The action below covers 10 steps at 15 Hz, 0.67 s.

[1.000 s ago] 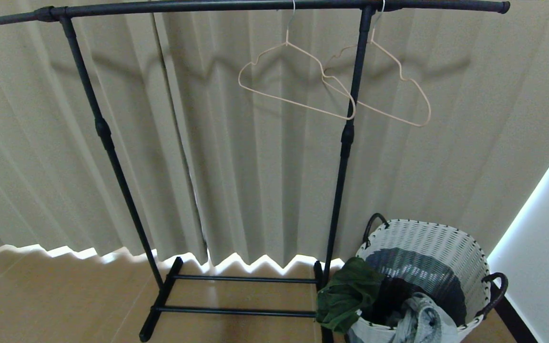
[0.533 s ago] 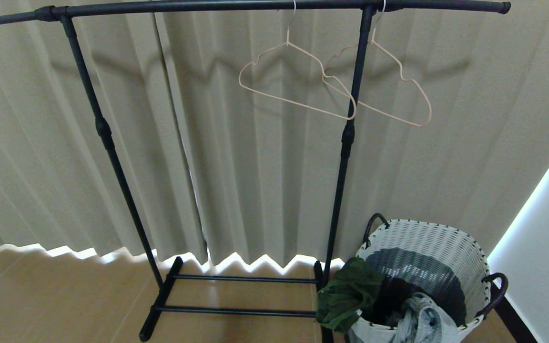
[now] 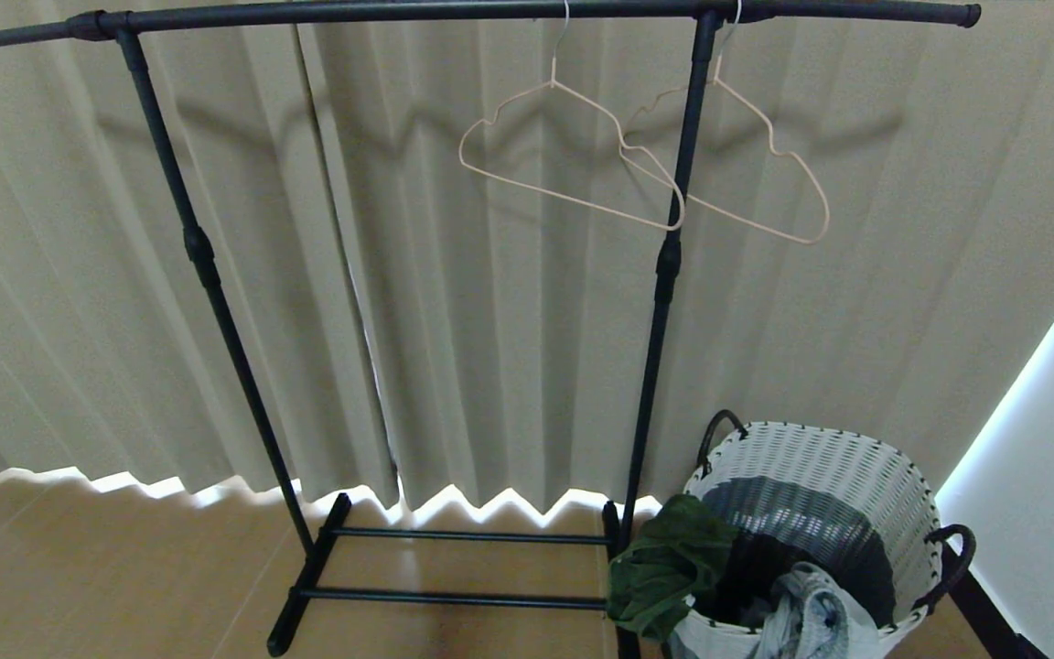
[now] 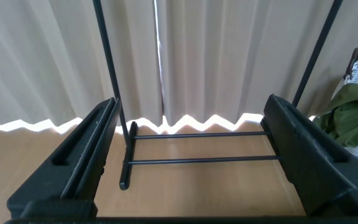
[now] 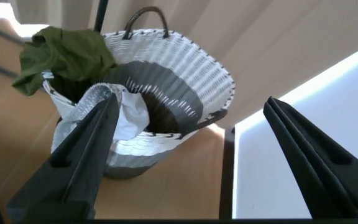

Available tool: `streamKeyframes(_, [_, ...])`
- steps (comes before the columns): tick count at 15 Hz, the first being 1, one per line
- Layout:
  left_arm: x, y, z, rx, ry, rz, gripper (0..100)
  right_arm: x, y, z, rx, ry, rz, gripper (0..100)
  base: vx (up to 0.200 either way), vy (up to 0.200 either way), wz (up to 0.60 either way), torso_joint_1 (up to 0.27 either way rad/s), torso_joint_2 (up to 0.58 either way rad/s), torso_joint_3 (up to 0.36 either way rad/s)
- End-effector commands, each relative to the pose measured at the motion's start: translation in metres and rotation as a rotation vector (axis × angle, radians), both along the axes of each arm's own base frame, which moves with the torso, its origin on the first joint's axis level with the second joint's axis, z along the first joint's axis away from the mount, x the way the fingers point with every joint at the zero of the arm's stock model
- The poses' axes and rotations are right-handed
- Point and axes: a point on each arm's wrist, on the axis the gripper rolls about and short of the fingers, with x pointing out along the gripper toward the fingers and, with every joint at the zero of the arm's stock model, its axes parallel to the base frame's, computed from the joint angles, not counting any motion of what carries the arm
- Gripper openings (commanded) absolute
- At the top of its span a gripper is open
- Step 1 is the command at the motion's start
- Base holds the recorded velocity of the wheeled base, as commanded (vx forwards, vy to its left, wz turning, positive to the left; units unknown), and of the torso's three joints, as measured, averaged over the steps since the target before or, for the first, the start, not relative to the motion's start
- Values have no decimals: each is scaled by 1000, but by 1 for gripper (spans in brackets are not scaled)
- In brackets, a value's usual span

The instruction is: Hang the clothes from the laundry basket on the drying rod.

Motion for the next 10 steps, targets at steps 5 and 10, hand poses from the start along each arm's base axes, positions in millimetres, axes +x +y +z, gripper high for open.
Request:
streamKeyframes(5, [0,0,0,-2,2,2,100,47,3,-20,-84,357,65,100,0,0,0,0,0,0])
streamKeyframes(10, [0,0,0,-2,0,3,100,93,17,-47,-224,511,235,100,0,0,0,-11,207,181])
